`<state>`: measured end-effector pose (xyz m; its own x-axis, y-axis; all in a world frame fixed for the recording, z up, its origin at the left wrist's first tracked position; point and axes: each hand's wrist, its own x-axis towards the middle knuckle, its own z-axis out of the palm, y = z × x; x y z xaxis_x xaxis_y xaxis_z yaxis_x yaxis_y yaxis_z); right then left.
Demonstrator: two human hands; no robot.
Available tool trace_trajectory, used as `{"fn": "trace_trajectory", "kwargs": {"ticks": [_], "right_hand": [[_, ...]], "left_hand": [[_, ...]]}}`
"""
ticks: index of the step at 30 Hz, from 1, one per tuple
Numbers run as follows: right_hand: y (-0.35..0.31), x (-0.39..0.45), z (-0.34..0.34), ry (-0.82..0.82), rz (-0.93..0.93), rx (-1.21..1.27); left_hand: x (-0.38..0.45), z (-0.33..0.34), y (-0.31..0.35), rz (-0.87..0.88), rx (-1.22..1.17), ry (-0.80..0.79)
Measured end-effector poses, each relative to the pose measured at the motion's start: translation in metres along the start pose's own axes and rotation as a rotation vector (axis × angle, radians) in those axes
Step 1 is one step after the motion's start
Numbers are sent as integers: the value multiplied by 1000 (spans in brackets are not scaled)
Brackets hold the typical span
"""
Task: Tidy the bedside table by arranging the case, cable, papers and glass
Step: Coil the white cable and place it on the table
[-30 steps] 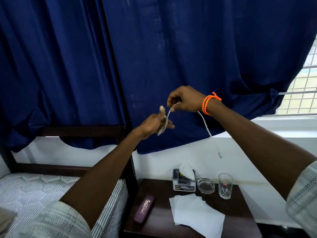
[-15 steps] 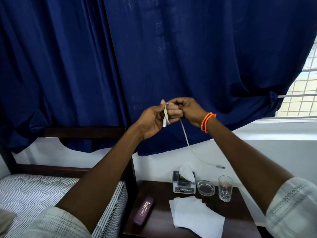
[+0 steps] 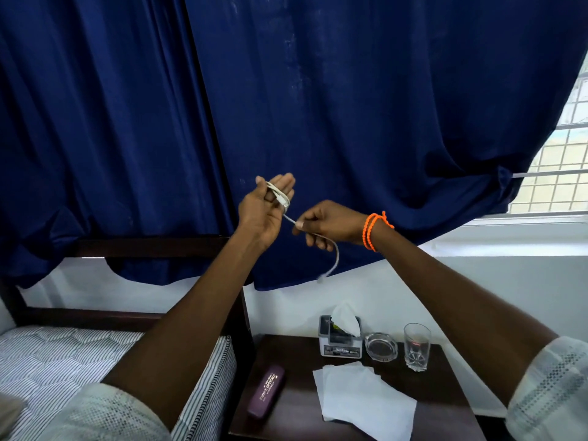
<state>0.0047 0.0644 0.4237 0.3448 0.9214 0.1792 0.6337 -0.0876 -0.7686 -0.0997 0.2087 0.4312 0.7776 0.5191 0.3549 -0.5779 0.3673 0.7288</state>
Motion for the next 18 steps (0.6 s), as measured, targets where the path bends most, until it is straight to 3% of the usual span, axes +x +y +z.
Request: {"fn": "trace_trajectory", "kwargs": {"ticks": [3, 6, 15, 18], "right_hand": [[-16, 0, -10, 13, -52, -215], [-28, -3, -23, -22, -95, -320], [-38, -9, -50, -52, -138, -470], [-41, -12, -51, -135, -147, -434]], "left_hand": [[2, -6, -7, 45, 473, 154], [-1, -12, -13, 15, 801, 168], [-14, -20, -16, -261, 794, -87], [-13, -17, -15, -214, 739, -16]]}}
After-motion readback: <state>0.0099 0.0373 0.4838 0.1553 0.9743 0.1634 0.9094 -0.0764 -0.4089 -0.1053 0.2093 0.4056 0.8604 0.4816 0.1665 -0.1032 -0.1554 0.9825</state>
